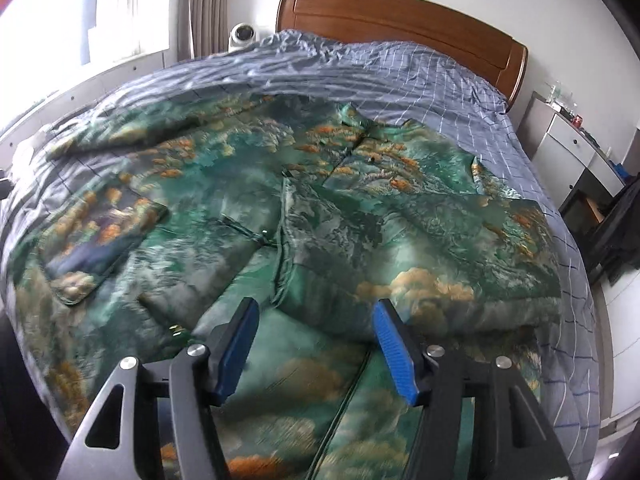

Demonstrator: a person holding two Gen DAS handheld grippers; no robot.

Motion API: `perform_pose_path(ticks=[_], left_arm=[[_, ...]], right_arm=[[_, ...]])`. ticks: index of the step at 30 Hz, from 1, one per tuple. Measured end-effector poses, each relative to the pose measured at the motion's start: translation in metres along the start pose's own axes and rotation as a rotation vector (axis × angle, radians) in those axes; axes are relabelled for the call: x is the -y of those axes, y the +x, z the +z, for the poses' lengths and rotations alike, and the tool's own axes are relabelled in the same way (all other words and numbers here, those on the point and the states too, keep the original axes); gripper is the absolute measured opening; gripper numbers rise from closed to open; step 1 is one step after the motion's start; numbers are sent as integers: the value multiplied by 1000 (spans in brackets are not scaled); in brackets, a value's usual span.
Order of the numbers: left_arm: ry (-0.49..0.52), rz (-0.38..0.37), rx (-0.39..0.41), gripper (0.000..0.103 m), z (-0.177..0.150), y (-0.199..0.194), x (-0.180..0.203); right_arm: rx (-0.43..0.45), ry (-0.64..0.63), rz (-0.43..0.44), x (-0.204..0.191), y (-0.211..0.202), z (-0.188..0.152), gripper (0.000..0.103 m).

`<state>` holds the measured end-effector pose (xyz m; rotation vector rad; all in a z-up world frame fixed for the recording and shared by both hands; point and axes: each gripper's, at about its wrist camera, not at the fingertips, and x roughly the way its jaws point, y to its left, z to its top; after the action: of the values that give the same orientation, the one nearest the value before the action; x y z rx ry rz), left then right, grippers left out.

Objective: Fold large clothes

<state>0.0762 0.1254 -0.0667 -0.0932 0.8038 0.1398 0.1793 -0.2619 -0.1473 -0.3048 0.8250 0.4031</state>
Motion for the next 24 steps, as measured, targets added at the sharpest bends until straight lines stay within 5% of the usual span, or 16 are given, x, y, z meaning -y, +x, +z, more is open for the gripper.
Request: perform_pose_path(ticks=[4, 8, 10, 14, 18, 23, 24], left_arm=[[-30, -202, -29, 102, 24, 7, 23], [-115, -609, -218, 102, 51, 40, 73], [-142, -742, -305, 102, 58, 65, 105], [-73, -769, -438, 100, 66, 128, 181], [-45, -672, -583, 74, 60, 179, 223], [-36, -577, -600, 61, 57, 185, 231], [-30, -573, -598, 45, 56, 184, 232]], right_arm=[[70, 65, -24, 9, -39, -5, 62], [130, 142, -75, 28, -80, -22, 63], [146, 180, -97, 39, -97, -33, 63], [163, 264, -125, 59, -122, -51, 63], [172, 325, -134, 69, -138, -63, 63], [202, 337, -148, 72, -156, -73, 63], [206, 335, -154, 74, -157, -75, 63]])
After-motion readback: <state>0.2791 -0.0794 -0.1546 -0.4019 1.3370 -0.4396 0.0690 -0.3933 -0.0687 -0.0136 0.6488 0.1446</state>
